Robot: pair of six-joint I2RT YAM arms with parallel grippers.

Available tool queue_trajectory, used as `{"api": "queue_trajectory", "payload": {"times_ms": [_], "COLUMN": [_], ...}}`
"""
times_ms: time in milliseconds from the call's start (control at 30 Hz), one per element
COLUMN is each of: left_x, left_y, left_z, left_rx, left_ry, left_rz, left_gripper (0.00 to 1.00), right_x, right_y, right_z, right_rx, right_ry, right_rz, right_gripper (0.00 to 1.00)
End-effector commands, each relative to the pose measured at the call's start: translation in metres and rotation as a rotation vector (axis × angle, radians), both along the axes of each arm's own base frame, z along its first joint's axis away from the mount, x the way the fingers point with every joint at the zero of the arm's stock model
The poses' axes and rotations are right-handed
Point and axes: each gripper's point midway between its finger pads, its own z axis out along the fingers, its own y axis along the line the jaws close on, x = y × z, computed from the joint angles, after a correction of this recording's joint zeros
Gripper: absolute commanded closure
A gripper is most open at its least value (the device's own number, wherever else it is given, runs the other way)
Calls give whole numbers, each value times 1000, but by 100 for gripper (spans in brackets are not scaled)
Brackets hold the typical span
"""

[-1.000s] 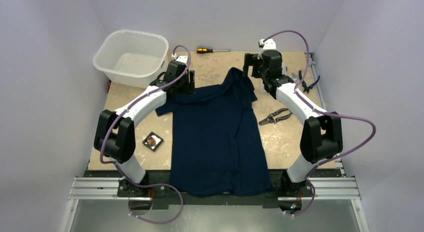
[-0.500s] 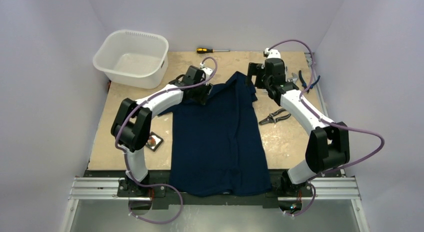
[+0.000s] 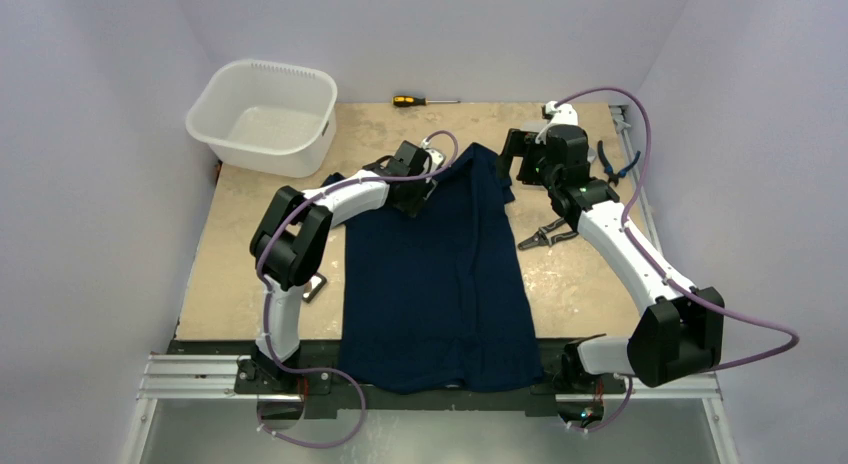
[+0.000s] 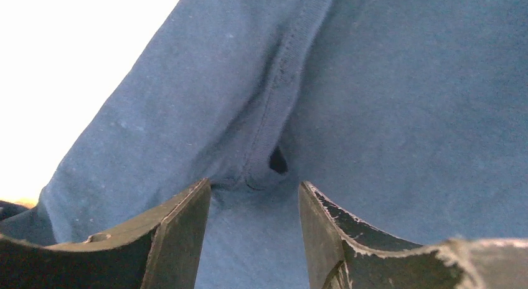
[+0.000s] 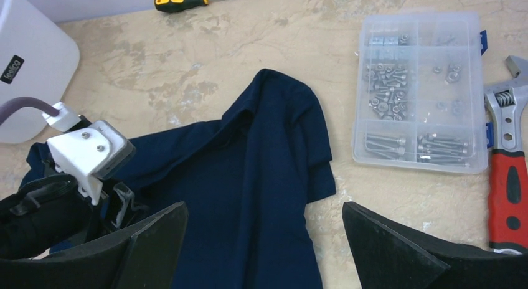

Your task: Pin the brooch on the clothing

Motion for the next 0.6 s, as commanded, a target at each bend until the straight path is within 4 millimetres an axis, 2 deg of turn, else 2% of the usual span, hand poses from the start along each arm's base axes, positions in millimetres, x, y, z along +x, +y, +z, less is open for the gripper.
{"api": "queue_trajectory", "payload": {"times_ms": [0, 133, 367, 567], "left_x": [25, 30, 37, 58], "left_y": [-4, -2, -4, 4], "left_z": [19, 13, 22, 41], "left_rx": [26, 49, 40, 83], "left_ry": [-105, -113, -141, -216], "left_rz": [23, 37, 55, 123], "left_gripper": [49, 58, 100, 100], "right_x": [-8, -11, -13, -14], "right_y": [-1, -5, -5, -3], "right_z": [14, 20, 23, 23], "right_rx": [14, -5, -6, 0], "right_ry": [-28, -43, -51, -52], "right_rz": [7, 3, 10, 20], "right_gripper": [2, 2, 2, 2]}}
